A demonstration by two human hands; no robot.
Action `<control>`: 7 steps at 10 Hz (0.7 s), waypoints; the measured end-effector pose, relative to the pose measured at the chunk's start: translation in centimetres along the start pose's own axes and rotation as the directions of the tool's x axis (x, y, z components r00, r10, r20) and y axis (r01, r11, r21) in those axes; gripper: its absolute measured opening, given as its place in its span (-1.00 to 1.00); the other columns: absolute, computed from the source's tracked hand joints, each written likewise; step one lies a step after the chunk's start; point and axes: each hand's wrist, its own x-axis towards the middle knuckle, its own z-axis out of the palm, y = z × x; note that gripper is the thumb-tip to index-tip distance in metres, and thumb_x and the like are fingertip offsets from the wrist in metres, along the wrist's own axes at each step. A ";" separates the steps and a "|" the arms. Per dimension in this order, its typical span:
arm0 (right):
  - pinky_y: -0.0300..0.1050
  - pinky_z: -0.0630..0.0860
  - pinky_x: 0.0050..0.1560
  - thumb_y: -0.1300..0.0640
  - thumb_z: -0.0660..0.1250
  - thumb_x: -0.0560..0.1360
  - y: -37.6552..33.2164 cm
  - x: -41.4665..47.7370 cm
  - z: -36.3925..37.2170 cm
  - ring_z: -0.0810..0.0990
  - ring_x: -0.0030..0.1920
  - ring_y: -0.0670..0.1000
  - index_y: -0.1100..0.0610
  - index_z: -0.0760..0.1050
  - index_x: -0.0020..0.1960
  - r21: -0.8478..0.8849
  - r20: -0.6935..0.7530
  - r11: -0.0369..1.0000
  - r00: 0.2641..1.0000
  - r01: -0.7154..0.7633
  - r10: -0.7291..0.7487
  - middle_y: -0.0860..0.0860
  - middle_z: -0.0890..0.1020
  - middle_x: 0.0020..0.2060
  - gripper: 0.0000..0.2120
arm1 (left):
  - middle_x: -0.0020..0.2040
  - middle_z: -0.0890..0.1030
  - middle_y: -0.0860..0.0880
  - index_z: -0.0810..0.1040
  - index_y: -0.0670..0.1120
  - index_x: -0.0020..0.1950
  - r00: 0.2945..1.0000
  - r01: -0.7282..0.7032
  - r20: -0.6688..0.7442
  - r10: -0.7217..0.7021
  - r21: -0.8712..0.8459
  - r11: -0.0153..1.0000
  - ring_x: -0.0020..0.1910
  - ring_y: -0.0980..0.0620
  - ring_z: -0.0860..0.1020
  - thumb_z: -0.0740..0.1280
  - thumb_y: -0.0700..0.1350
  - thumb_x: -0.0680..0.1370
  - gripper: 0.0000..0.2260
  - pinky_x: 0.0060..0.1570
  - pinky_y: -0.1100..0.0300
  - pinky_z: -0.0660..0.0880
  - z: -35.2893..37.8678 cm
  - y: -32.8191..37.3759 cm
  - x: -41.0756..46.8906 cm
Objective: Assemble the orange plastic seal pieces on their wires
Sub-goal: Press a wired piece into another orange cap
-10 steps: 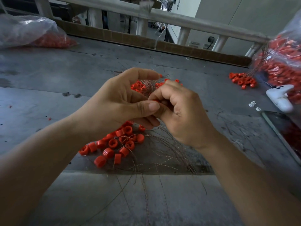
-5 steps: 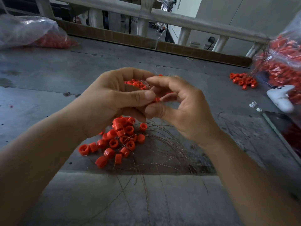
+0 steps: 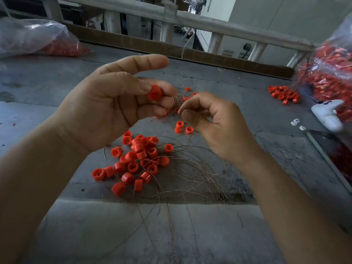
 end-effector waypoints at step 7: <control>-0.47 0.36 -0.27 0.14 0.31 0.49 0.8 -0.3 -0.3 0.45 -0.29 -0.30 -0.10 0.37 -0.29 -0.357 0.286 0.931 0.941 -0.072 0.183 -0.18 0.48 -0.39 -0.76 | -0.34 0.67 0.01 0.65 0.03 -0.29 0.957 0.233 -0.100 -0.274 0.826 0.513 -0.36 0.12 0.63 0.47 -0.05 0.08 -0.78 -0.26 0.31 0.47 -4.3 -0.8 0.9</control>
